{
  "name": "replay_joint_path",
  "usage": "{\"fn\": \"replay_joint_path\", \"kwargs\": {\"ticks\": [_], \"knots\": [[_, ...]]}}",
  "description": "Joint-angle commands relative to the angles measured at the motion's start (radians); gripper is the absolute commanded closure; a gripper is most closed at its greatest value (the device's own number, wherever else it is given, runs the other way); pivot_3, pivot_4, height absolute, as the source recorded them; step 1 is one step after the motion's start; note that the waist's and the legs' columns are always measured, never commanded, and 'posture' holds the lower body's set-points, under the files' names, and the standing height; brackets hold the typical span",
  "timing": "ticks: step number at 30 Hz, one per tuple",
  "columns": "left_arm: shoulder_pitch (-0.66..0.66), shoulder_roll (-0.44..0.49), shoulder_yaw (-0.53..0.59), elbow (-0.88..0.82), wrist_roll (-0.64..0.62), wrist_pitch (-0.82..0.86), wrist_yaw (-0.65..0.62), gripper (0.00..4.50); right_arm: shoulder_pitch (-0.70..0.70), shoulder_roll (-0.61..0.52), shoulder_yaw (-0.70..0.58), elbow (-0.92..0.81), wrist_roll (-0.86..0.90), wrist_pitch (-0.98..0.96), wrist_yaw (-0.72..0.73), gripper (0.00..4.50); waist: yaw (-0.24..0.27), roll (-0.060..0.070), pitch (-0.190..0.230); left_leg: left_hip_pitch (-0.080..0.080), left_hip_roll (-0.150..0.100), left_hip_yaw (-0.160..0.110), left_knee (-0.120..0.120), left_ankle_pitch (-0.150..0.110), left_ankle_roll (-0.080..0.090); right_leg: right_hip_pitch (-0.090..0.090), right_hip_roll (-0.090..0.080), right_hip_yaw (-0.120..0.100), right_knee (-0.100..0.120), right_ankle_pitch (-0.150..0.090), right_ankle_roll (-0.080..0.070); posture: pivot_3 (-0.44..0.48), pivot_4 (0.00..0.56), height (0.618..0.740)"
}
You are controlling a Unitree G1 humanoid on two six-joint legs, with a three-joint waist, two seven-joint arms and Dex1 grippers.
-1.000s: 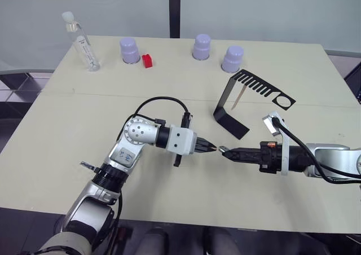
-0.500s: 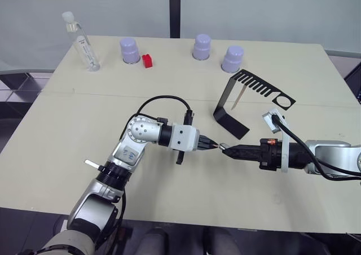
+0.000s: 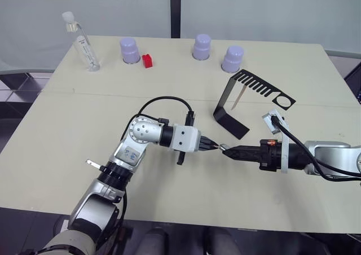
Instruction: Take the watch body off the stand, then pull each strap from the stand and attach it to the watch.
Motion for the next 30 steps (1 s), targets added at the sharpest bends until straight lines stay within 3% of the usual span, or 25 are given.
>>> {"fn": "replay_joint_path", "kwargs": {"ticks": [1,14,30], "knots": [[-0.039,-0.063,-0.032,-0.048,-0.021,-0.027,0.023,4.5,-0.011,0.024,0.025,-0.078,0.05,0.003,0.038,3.0,0.0,0.0,0.0,0.0,0.0,0.0,0.0,0.0,0.0,0.0,0.0,0.0,0.0,0.0,0.0,0.0,0.15,0.74],[-0.045,-0.073,-0.03,-0.033,-0.022,-0.029,0.026,4.5,-0.009,0.025,0.026,-0.084,0.044,0.001,0.037,3.0,0.0,0.0,0.0,0.0,0.0,0.0,0.0,0.0,0.0,0.0,0.0,0.0,0.0,0.0,0.0,0.0,0.15,0.74],[-0.06,-0.087,-0.03,-0.014,-0.012,-0.042,0.032,4.5,-0.031,0.043,0.034,-0.084,-0.082,0.042,0.091,3.0,0.0,0.0,0.0,0.0,0.0,0.0,0.0,0.0,0.0,0.0,0.0,0.0,0.0,0.0,0.0,0.0,0.15,0.74]]}}
